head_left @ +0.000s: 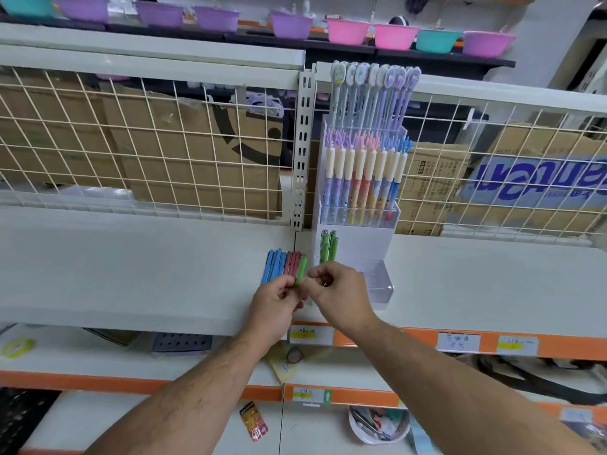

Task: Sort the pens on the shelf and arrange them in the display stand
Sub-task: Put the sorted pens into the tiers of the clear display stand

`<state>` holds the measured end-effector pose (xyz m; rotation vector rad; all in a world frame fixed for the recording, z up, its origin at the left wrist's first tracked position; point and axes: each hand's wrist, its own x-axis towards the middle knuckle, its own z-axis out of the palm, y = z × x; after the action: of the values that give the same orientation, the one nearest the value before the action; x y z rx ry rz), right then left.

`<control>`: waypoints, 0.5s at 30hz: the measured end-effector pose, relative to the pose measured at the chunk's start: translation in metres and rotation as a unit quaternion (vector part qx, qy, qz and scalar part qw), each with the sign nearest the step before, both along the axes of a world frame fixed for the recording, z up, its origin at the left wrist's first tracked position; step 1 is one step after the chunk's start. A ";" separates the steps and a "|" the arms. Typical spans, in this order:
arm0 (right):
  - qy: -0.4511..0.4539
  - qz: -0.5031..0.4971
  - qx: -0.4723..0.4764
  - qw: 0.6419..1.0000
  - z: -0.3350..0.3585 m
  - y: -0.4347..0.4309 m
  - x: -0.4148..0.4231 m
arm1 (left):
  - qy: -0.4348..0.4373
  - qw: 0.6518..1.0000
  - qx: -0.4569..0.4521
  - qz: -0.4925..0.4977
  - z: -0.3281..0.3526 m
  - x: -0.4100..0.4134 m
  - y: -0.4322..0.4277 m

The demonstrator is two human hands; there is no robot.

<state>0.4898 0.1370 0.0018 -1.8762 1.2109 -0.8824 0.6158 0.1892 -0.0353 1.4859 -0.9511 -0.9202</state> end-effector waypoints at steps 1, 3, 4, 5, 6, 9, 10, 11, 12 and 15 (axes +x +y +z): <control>-0.005 0.004 0.001 1.000 0.001 0.001 0.002 | -0.001 1.000 -0.006 -0.002 0.001 -0.002 0.002; -0.001 0.006 -0.002 1.000 0.002 0.002 0.003 | 0.001 1.000 -0.016 -0.004 0.004 -0.005 0.004; 0.006 0.003 -0.005 1.000 0.002 0.002 0.003 | -0.002 1.000 -0.019 -0.007 0.004 -0.006 0.005; 0.011 -0.001 -0.008 1.000 0.002 0.002 0.003 | -0.008 1.000 -0.021 -0.011 0.005 -0.007 0.007; 0.016 -0.003 -0.011 1.000 0.002 0.002 0.003 | -0.014 1.000 -0.022 -0.013 0.005 -0.008 0.008; 0.019 0.005 -0.017 1.000 0.002 0.003 0.000 | -0.029 0.999 -0.017 -0.010 0.007 -0.009 0.010; 0.017 0.009 -0.016 1.000 0.003 0.004 -0.002 | -0.034 0.999 -0.016 -0.007 0.008 -0.010 0.011; 0.015 0.012 -0.015 1.000 0.004 0.005 -0.003 | -0.038 0.999 -0.018 -0.004 0.010 -0.011 0.011; 0.015 0.013 -0.014 1.000 0.005 0.005 -0.004 | -0.039 0.999 -0.021 -0.002 0.011 -0.012 0.012; 0.011 0.005 -0.007 1.000 0.007 0.004 -0.008 | -0.021 0.999 -0.030 -0.003 0.018 -0.016 0.012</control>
<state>0.4819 0.1411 0.0085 -1.9065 1.2109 -0.8689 0.5997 0.2007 -0.0178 1.4584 -1.0058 -0.8605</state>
